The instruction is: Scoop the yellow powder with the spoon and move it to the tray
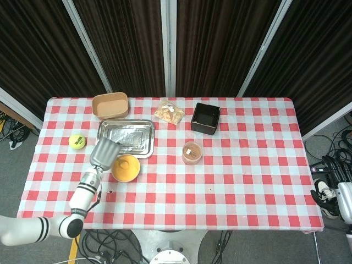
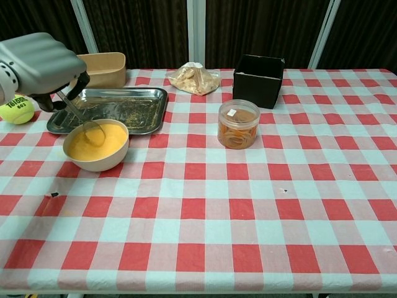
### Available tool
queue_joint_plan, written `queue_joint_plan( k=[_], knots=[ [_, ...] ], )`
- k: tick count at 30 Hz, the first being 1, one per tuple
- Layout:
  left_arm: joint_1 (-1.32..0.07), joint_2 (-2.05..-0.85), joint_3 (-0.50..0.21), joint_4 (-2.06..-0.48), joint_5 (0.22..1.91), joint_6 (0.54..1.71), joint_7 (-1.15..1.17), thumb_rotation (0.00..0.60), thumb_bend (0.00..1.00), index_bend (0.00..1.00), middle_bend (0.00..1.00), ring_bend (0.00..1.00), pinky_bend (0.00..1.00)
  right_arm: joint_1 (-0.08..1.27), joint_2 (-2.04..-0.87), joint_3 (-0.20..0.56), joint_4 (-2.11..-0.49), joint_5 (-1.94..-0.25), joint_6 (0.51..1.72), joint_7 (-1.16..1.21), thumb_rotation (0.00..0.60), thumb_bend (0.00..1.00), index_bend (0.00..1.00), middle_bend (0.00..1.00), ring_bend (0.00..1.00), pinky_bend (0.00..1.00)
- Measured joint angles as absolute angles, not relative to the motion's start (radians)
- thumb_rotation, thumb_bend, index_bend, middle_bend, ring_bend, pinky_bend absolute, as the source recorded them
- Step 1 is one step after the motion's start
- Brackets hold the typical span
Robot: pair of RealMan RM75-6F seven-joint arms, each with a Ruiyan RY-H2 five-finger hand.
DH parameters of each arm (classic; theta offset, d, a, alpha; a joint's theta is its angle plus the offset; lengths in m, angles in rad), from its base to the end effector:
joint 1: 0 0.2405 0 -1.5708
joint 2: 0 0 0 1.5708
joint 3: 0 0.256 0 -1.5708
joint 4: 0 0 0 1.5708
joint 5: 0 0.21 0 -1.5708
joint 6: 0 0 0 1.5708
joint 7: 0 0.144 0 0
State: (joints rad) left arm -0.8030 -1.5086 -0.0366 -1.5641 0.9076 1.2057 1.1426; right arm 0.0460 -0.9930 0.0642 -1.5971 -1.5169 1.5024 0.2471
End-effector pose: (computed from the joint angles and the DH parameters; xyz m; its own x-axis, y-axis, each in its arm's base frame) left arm -0.1641 0.3362 0.0054 0.9296 -0.0093 0.3683 0.3469 -0.3149 -0.8835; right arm -0.3234 -0.1723 0.2052 0.2959 0.0224 0.9550 -0.9552 0.0076 0.2958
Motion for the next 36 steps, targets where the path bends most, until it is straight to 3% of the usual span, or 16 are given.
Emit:
queue_joint_plan(
  k=[7, 15, 26, 36],
  knots=[
    [-0.786, -1.617, 0.024, -1.465, 0.995, 1.294, 1.262, 0.6, 0.44, 0.66, 0.93, 0.94, 1.0, 0.046, -0.995, 0.063, -1.596, -1.517, 1.499, 0.247, 0.6, 0.24, 0.0, 0.07, 0.0, 0.0],
    [-0.775, -1.625, 0.01, -1.477, 0.976, 1.234, 1.208, 0.6, 0.44, 0.66, 0.93, 0.94, 1.0, 0.046, -0.996, 0.063, -1.594, -1.514, 1.498, 0.249, 0.6, 0.24, 0.0, 0.07, 0.0, 0.0],
    [-0.776, -1.466, -0.107, -1.606, 0.773, 1.049, 0.952, 0.6, 0.44, 0.66, 0.93, 0.94, 1.0, 0.047, -0.997, 0.063, -1.594, -1.517, 1.498, 0.249, 0.6, 0.24, 0.0, 0.07, 0.0, 0.0],
    [-0.781, -1.371, -0.137, -1.66, 0.708, 0.984, 0.822, 0.6, 0.44, 0.66, 0.93, 0.94, 1.0, 0.045, -0.996, 0.063, -1.596, -1.519, 1.502, 0.247, 0.6, 0.24, 0.0, 0.07, 0.0, 0.0]
  ],
)
